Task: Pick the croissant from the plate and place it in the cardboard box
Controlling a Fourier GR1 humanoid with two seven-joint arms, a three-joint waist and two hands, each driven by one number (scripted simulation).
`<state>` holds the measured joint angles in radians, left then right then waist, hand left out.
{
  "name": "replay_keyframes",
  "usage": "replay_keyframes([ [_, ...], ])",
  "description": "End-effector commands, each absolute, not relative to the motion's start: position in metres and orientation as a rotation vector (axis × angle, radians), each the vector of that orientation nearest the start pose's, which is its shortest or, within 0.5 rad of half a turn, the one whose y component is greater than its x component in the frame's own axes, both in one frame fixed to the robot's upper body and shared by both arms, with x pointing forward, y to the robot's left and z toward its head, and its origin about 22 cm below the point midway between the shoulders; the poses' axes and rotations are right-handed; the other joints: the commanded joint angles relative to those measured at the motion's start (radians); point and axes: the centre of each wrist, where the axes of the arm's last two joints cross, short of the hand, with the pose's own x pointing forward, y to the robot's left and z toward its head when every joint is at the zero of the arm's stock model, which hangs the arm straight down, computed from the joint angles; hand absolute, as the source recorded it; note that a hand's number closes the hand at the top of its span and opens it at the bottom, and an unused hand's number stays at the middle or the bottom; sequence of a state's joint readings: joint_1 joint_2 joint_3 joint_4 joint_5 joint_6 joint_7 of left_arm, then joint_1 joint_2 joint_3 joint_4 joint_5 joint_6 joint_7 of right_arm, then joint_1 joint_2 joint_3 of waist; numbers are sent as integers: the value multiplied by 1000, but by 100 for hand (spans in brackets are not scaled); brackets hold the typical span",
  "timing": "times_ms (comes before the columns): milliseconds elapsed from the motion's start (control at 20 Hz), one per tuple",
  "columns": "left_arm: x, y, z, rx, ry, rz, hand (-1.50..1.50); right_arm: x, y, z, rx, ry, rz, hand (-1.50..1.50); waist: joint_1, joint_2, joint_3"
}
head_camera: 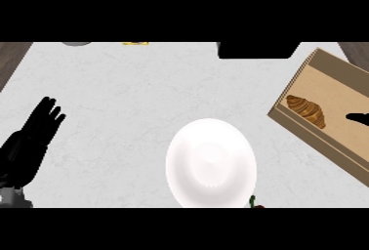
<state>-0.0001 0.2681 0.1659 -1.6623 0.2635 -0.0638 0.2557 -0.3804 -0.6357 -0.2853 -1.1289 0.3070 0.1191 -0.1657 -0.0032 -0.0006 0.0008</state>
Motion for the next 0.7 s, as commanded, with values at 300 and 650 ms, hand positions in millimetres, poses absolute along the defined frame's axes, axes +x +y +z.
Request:
replay_keyframes([
  [300, 249, 332, 55, 49, -1434, 37, 0, 284, -515, 153, -674, -1663, 92, -150, 3, 3, 0],
  [650, 255, 307, 55, 52, -1468, 37, 0, 235, -586, 163, -614, -1683, 16, -150, 12, 6, 1],
])
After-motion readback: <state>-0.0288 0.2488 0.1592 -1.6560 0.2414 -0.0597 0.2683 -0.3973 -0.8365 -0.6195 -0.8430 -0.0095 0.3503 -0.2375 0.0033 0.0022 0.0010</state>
